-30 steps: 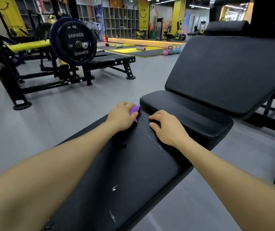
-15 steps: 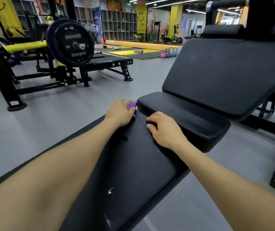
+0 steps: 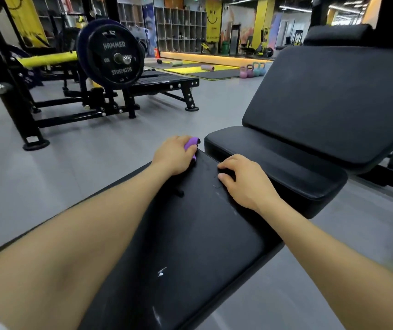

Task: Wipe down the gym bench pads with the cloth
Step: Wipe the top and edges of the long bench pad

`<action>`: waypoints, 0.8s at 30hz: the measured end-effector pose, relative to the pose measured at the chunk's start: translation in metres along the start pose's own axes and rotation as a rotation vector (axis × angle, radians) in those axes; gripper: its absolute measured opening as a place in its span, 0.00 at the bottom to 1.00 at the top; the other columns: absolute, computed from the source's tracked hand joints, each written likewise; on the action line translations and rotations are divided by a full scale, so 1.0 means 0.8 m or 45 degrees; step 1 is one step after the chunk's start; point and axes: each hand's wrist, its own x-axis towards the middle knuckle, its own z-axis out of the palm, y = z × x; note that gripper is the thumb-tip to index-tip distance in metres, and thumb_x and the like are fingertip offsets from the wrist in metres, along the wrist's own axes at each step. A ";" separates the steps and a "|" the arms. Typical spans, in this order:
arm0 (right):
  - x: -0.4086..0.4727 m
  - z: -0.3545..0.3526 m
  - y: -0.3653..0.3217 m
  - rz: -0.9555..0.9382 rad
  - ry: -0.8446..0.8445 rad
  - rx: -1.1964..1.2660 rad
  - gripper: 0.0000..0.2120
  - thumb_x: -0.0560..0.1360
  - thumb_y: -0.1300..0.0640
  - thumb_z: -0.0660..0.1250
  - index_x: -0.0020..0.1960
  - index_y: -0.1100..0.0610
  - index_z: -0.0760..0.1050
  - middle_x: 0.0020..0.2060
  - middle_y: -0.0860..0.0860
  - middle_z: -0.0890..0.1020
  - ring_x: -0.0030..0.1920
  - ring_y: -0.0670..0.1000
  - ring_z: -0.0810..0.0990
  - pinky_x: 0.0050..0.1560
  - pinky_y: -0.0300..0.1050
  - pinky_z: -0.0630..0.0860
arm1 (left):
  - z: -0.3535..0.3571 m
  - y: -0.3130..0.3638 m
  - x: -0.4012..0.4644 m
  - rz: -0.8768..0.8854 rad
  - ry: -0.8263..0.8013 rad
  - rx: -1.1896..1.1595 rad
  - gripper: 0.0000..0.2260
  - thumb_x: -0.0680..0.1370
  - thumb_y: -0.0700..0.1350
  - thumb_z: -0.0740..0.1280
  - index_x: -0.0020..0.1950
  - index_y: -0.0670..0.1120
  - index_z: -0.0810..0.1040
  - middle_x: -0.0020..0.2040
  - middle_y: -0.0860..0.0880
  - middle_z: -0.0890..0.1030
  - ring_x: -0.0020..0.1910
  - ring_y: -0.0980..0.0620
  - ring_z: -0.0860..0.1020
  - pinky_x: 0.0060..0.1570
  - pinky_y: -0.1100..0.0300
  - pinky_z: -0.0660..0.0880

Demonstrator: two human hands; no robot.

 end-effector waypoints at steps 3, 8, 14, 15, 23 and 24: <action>-0.002 0.000 -0.001 0.002 0.004 0.013 0.14 0.78 0.55 0.61 0.62 0.54 0.76 0.61 0.47 0.75 0.61 0.51 0.73 0.61 0.47 0.71 | -0.010 0.010 -0.039 0.107 -0.006 -0.025 0.17 0.80 0.52 0.58 0.67 0.50 0.70 0.66 0.46 0.71 0.66 0.45 0.68 0.63 0.55 0.65; -0.004 -0.001 -0.004 0.007 -0.001 0.007 0.13 0.78 0.56 0.61 0.60 0.56 0.77 0.61 0.49 0.75 0.60 0.52 0.73 0.61 0.48 0.70 | -0.013 0.007 -0.097 0.452 -0.127 -0.094 0.17 0.80 0.52 0.58 0.67 0.50 0.70 0.65 0.48 0.71 0.68 0.48 0.65 0.69 0.55 0.60; -0.002 0.000 -0.002 0.013 0.027 0.013 0.12 0.78 0.55 0.62 0.60 0.55 0.77 0.60 0.48 0.75 0.61 0.52 0.72 0.62 0.47 0.70 | 0.003 0.023 -0.012 0.089 -0.049 0.014 0.18 0.81 0.52 0.55 0.68 0.47 0.68 0.66 0.43 0.70 0.66 0.43 0.66 0.65 0.55 0.62; -0.002 0.000 -0.001 0.014 0.031 0.014 0.12 0.78 0.55 0.62 0.60 0.55 0.77 0.60 0.49 0.75 0.61 0.52 0.72 0.61 0.47 0.70 | 0.006 0.026 -0.008 0.065 -0.039 0.039 0.18 0.81 0.52 0.55 0.68 0.47 0.68 0.66 0.42 0.70 0.66 0.43 0.66 0.64 0.54 0.62; -0.008 -0.005 -0.005 0.094 0.154 0.133 0.11 0.76 0.60 0.63 0.56 0.56 0.79 0.55 0.50 0.79 0.57 0.52 0.75 0.60 0.46 0.71 | -0.012 0.025 -0.095 0.413 -0.170 -0.060 0.16 0.80 0.52 0.58 0.66 0.51 0.70 0.64 0.47 0.70 0.67 0.47 0.65 0.68 0.52 0.62; -0.007 -0.004 -0.005 0.102 0.161 0.137 0.10 0.76 0.60 0.63 0.55 0.56 0.79 0.54 0.50 0.79 0.57 0.52 0.75 0.59 0.47 0.71 | -0.013 0.021 -0.095 0.456 -0.181 -0.067 0.16 0.80 0.52 0.58 0.67 0.51 0.70 0.64 0.47 0.70 0.67 0.47 0.65 0.69 0.53 0.61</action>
